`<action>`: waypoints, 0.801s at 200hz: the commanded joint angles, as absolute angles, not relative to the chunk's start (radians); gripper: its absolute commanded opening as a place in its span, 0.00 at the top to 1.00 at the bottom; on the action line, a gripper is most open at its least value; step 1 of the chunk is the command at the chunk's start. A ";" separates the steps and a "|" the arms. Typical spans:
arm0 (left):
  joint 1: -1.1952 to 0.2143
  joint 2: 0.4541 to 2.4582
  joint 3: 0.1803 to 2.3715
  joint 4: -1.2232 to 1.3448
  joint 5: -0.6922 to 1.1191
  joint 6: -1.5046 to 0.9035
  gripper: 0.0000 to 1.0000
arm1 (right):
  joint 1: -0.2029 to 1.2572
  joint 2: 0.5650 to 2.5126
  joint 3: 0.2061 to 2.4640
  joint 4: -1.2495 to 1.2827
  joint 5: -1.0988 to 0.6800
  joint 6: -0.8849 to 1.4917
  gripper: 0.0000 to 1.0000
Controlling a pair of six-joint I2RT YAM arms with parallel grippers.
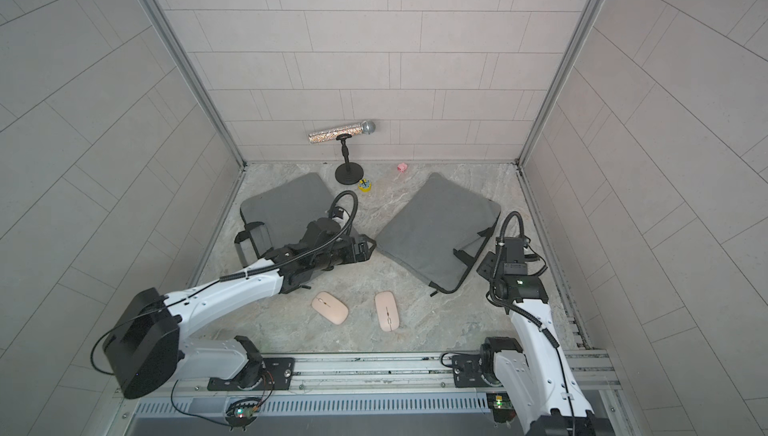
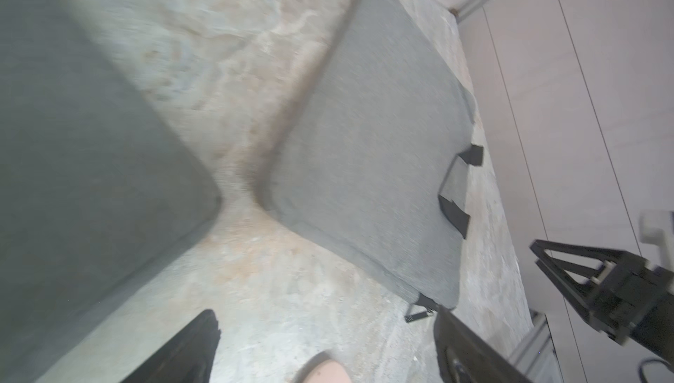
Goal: Put the mouse into the laptop bag
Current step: Open the zippered laptop bag at the center of the board.
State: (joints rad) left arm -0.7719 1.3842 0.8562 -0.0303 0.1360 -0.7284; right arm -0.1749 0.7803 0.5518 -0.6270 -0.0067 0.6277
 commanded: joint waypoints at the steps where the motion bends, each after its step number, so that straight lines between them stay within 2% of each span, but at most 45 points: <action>1: -0.852 1.475 0.980 -0.033 0.162 -0.632 0.05 | -0.273 0.747 0.517 -0.663 -0.072 0.584 0.40; 42: -0.980 1.759 1.302 -0.185 0.129 -0.514 0.11 | -0.294 0.748 0.450 -0.594 -0.084 0.610 0.40; 75: -0.995 2.045 1.623 -0.298 0.134 -0.440 0.14 | -0.305 0.754 0.433 -0.576 -0.104 0.612 0.40; 121: -1.012 2.450 2.100 -0.483 0.005 -0.325 0.16 | -0.310 0.732 0.421 -0.573 -0.113 0.615 0.40; 160: -1.031 2.688 2.415 -0.610 -0.007 -0.292 0.15 | -0.310 0.730 0.419 -0.568 -0.123 0.615 0.40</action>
State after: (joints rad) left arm -1.0164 2.5683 2.2913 -0.4564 0.0170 -0.3374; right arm -0.3042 0.7383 0.4240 -0.5774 -0.1169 0.6102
